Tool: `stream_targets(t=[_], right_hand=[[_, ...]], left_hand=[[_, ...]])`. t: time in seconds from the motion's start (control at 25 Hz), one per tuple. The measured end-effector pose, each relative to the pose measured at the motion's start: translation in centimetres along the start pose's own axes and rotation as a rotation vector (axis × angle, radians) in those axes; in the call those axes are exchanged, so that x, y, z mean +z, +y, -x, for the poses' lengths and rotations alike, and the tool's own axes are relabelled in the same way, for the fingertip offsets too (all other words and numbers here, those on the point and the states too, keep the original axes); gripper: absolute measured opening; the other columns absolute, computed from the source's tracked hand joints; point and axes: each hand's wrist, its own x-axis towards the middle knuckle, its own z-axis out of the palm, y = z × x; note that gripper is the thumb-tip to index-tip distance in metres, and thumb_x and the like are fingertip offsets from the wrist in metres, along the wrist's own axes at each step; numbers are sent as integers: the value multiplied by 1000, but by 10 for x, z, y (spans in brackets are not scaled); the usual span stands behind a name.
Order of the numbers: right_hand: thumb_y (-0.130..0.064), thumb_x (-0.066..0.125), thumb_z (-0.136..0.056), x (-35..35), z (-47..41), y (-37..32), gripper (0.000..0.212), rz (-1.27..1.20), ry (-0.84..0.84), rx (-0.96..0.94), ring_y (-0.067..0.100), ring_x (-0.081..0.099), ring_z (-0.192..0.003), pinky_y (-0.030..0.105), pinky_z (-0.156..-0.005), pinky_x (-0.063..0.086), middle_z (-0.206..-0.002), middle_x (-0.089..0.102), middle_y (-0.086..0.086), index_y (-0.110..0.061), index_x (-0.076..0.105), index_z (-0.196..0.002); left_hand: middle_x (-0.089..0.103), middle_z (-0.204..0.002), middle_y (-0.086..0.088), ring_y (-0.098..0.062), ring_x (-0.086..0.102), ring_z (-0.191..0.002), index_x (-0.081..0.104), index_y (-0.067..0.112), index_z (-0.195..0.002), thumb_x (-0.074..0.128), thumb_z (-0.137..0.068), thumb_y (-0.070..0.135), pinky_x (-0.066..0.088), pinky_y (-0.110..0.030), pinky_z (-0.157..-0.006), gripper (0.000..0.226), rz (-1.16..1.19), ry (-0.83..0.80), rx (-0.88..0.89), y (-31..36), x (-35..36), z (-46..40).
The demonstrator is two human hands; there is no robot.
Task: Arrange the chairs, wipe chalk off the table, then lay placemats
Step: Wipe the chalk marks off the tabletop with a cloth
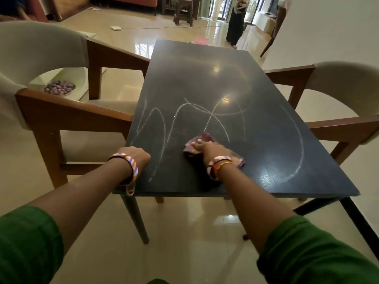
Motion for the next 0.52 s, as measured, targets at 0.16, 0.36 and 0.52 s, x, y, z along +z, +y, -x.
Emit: stream_targets(t=[0.16,0.36,0.52], right_hand=[[-52,47,-92,-27,2,106,42,-224,43,416,36,46,-125,38,-103,35,-140,48,10,-29,58,-126],[-30,47,-98,-19,-9,55,36,-101,29,449,37,47,-125,39,-103,38,-137,49,13,-22,50,-133],[-24,52,-95,13,-15,-53,44,10,-77,-61,32,46,-126,43,-98,41,-140,45,9,-27,42,-137]], left_hand=[[56,-95,-1,-19,61,-94,54,14,-112,82,-65,29,53,-27,-85,57,133,-41,-54,-5,2,6],[61,-106,-5,-19,62,-94,54,13,-116,81,-66,32,49,-25,-81,59,44,-21,-61,-3,0,-1],[61,-99,-4,-17,61,-88,57,11,-113,77,-70,31,47,-22,-76,52,29,-45,-41,-1,-7,-5]])
